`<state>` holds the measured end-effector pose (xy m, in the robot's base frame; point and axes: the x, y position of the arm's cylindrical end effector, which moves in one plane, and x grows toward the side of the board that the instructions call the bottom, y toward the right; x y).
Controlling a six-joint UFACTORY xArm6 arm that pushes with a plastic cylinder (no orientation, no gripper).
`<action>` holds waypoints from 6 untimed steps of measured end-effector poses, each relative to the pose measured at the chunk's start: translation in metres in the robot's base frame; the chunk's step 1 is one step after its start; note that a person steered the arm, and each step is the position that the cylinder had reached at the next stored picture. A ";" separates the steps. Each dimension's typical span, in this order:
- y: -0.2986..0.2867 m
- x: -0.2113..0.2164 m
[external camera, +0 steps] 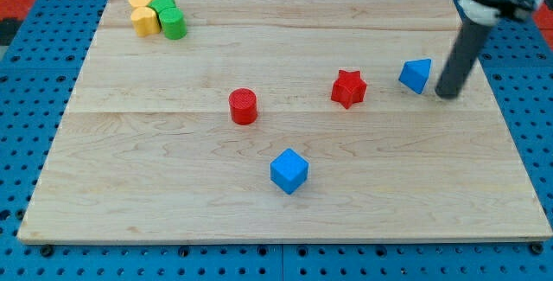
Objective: Place the red star left to the blue triangle
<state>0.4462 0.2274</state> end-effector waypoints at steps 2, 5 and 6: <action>-0.144 -0.002; -0.121 -0.038; -0.116 -0.040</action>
